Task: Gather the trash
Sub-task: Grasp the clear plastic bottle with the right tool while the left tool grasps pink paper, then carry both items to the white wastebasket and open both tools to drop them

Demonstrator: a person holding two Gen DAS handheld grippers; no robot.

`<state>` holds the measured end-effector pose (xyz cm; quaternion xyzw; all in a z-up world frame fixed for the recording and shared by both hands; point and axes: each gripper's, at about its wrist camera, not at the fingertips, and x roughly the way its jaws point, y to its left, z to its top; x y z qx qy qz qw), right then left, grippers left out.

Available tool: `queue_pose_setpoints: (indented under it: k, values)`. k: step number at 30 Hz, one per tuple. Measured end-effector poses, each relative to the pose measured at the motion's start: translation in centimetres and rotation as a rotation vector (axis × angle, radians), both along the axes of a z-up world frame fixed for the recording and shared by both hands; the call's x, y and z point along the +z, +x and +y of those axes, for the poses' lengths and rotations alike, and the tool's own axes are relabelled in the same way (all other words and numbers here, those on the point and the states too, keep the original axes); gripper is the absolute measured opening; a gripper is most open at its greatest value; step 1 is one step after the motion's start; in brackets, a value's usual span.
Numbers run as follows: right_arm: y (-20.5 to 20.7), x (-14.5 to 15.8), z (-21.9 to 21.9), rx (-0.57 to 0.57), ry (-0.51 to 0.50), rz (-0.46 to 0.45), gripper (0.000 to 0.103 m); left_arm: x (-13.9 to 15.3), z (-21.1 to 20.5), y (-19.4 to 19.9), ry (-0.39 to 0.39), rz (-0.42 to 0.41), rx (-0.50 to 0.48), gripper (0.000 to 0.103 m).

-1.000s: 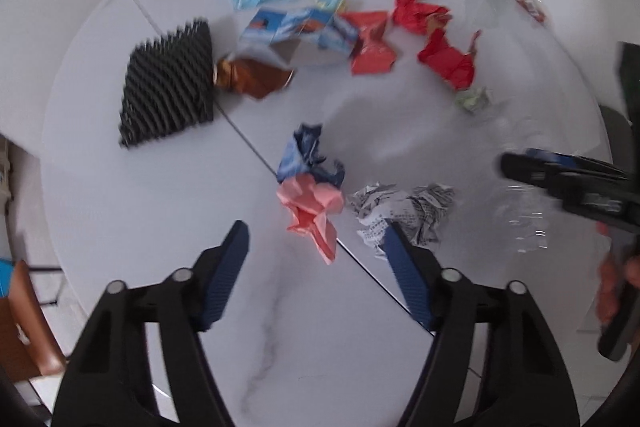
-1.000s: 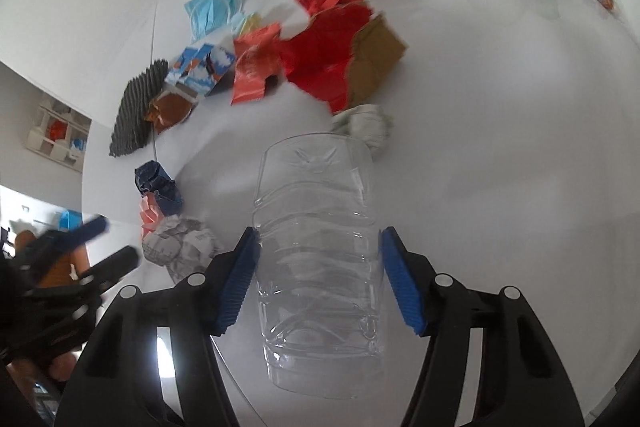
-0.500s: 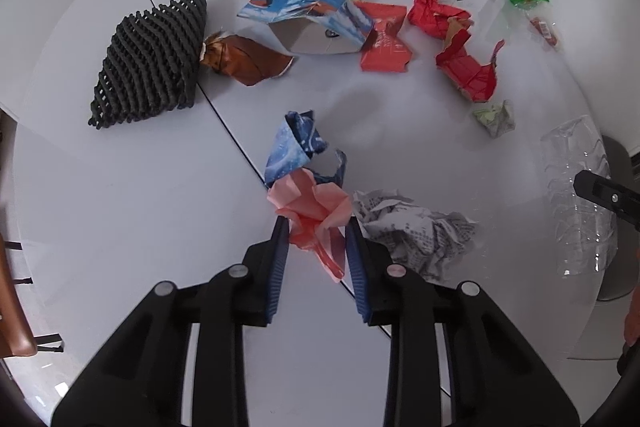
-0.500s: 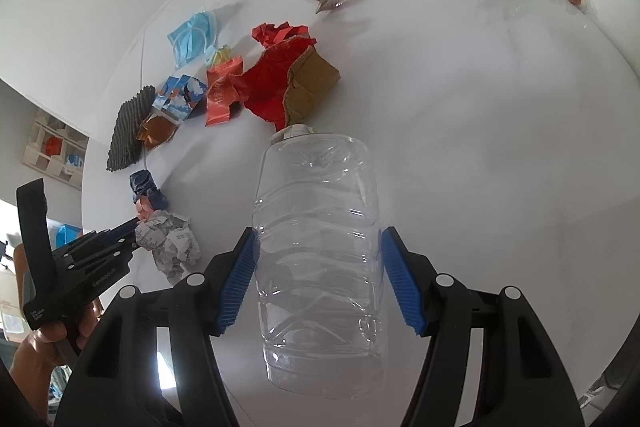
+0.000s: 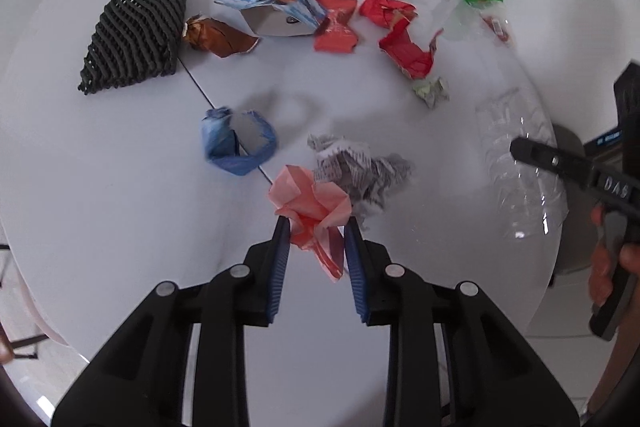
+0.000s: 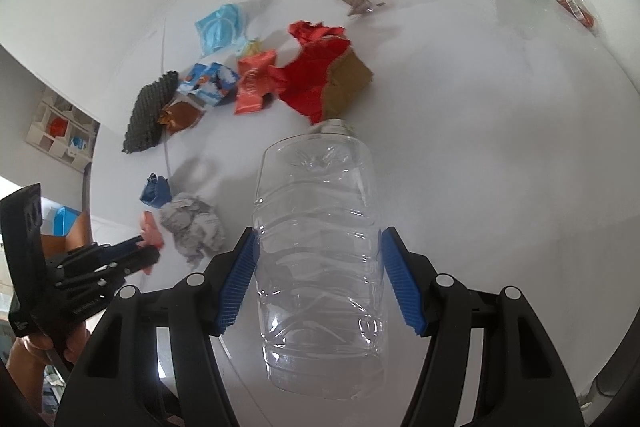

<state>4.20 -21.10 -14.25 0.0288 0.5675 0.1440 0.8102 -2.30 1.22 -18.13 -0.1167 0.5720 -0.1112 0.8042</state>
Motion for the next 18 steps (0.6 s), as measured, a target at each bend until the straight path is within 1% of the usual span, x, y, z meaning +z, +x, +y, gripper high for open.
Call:
queue_pose_setpoints:
  k: [4, 7, 10, 13, 15, 16, 18]
  values:
    - [-0.5, 1.2, 1.7, 0.037, 0.004, -0.023, 0.064, 1.3, 1.1, -1.0, -0.008, -0.027, 0.014, 0.028]
    - [-0.9, 2.3, 3.4, 0.082, 0.001, -0.044, 0.064, 3.0, 3.6, -2.7, 0.014, -0.065, 0.076, 0.028]
    - [-1.4, 4.0, 6.7, 0.164, -0.005, -0.089, 0.064, 4.4, 7.9, -4.6, 0.051, -0.087, 0.187, 0.029]
    - [-1.9, 5.3, 9.6, 0.216, 0.013, -0.114, 0.064, 4.9, 13.4, -6.3, 0.107, -0.080, 0.310, 0.029]
    - [-2.3, 6.1, 12.6, 0.257, 0.040, -0.124, 0.064, 4.4, 16.6, -6.9, 0.145, -0.057, 0.365, 0.029]
    - [-2.4, 6.3, 13.4, 0.267, 0.047, -0.126, 0.064, 3.7, 18.8, -7.2, 0.170, -0.028, 0.398, 0.029]
    - [-2.9, 6.7, 16.3, 0.303, 0.065, -0.130, 0.064, 2.2, 21.9, -7.5, 0.182, 0.013, 0.439, 0.029]
